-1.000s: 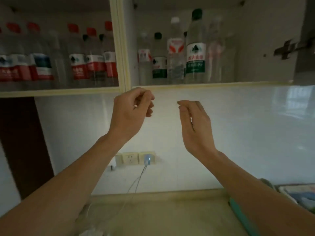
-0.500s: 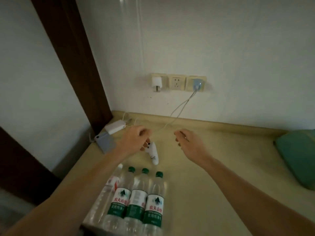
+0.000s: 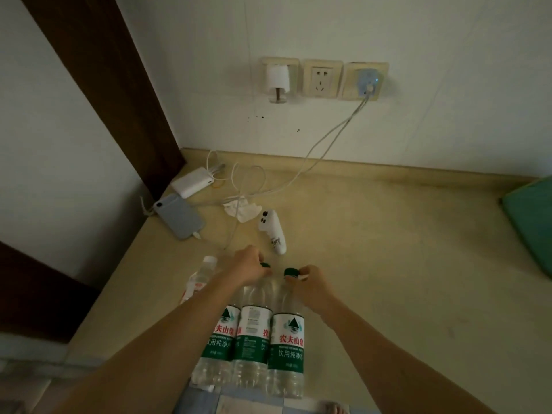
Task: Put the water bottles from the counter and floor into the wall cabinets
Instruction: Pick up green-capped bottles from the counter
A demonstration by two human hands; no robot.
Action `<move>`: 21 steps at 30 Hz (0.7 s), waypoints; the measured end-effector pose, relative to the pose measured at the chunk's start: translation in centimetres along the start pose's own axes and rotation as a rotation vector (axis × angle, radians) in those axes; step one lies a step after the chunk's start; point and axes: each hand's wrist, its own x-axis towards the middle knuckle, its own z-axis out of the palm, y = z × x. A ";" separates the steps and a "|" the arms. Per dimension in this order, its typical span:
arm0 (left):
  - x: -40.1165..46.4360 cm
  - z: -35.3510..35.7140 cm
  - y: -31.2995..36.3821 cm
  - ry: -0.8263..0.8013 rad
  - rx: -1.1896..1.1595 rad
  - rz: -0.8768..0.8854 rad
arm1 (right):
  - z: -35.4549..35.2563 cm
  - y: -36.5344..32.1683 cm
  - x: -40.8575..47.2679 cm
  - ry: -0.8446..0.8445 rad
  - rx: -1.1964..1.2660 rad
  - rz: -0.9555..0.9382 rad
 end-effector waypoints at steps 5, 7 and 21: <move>0.8 1.4 0.1 0.018 -0.031 -0.027 | 1.4 0.6 2.0 0.035 0.074 0.041; 0.9 1.6 0.1 0.032 -0.057 -0.023 | 1.5 0.6 2.3 0.042 0.104 0.046; -4.5 -4.0 3.2 0.258 -0.480 0.386 | -7.5 -2.4 -4.6 0.231 0.268 -0.385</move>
